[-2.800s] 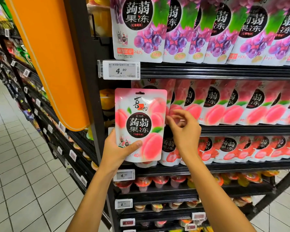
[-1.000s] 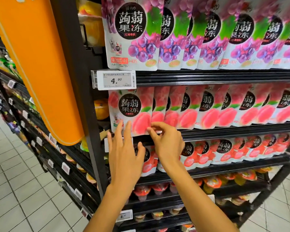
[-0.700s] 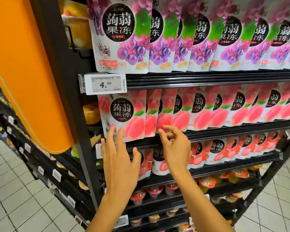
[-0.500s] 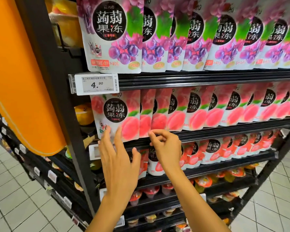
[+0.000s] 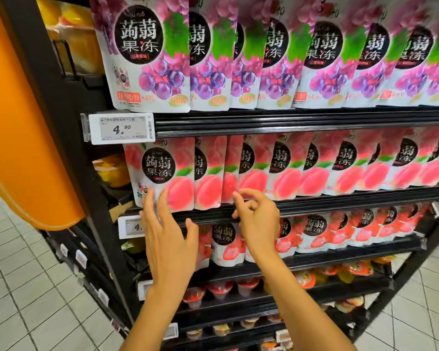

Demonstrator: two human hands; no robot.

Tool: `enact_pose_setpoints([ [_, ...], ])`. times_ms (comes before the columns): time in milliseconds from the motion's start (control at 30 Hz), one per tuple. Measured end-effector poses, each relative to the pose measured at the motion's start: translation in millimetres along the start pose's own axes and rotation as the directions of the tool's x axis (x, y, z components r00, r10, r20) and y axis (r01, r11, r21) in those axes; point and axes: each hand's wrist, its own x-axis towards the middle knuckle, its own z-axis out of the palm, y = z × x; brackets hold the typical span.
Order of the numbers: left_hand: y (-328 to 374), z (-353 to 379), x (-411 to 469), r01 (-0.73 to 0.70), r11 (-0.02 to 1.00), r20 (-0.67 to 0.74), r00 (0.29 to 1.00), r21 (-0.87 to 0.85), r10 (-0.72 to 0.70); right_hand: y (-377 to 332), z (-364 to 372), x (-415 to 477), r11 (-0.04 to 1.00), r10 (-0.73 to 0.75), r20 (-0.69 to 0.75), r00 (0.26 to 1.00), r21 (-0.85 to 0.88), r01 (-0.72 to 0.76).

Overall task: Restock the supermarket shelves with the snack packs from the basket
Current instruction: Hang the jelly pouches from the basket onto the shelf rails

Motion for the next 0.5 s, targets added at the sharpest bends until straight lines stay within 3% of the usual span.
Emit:
enact_pose_setpoints([
  [100,-1,1,3,-0.017,1.000,-0.012,1.000,0.013,0.017,-2,-2,6,0.999,-0.010,0.053,0.999,-0.037,0.012],
  [300,14,7,-5,0.000,1.000,-0.072,0.997,0.023,0.002,8,-12,12,1.000,-0.008,0.016,1.000,-0.004,0.008],
  [400,31,19,-15,-0.100,0.995,-0.076,0.992,0.014,0.100,12,-17,12,0.999,-0.013,0.003,1.000,0.032,0.012],
  [500,44,37,-26,-0.230,0.973,-0.021,0.973,0.012,0.230,21,-24,15,0.993,0.013,-0.106,0.994,0.119,-0.001],
])
